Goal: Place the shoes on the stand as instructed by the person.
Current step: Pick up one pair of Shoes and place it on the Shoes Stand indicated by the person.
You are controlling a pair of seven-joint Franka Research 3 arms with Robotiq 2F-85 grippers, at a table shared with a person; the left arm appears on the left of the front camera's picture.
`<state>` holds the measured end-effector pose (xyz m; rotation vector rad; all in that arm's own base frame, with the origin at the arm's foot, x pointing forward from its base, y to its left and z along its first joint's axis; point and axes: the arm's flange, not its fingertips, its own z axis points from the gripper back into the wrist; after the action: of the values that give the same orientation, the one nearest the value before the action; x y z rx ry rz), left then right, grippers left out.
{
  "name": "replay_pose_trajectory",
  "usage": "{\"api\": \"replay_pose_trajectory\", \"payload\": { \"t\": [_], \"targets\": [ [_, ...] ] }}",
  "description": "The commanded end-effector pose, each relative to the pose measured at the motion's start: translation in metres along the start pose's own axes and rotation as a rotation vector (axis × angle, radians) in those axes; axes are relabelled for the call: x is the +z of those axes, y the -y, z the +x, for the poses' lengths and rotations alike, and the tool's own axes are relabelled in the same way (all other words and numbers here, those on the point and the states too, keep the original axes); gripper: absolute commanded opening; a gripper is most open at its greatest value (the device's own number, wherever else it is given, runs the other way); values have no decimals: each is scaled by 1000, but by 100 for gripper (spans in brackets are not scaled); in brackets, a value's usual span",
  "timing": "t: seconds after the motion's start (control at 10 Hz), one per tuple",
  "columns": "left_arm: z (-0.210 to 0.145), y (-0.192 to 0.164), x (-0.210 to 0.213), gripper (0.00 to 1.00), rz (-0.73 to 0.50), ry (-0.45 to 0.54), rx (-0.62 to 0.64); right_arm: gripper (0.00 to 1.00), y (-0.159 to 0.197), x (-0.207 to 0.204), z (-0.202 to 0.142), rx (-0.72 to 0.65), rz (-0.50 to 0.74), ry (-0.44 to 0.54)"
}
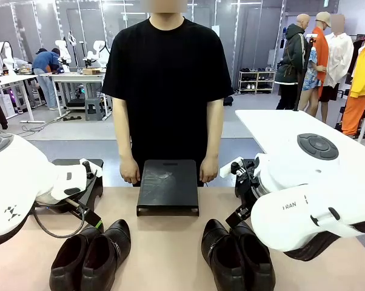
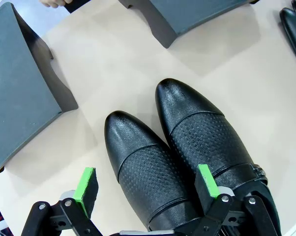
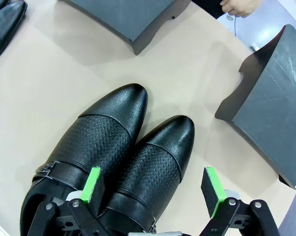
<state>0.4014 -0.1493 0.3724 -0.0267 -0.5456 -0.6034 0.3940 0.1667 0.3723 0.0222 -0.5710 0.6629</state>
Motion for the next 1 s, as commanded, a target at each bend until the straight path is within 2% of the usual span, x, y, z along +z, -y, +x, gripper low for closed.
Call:
{"api": "replay_pose_trajectory", "payload": {
  "t": [0.0,0.2,0.3,0.5,0.7,0.9],
  "targets": [
    [0,0,0,100,0,0,0,100,0,0,0,0,0,0],
    [26,-11,27,100,6,12,-36,100,8,24,19,12,-3,-24],
    [28,-15,38,100,-24,-30,-15,100,11,38,27,-4,18,-35],
    [35,-27,63,100,-118,-31,3,100,23,66,45,-20,108,-46],
    [32,-42,85,100,-279,-28,31,100,40,93,49,-94,238,-4],
    [20,-68,111,100,-466,18,62,100,77,119,38,-238,445,47]
  ]
}}
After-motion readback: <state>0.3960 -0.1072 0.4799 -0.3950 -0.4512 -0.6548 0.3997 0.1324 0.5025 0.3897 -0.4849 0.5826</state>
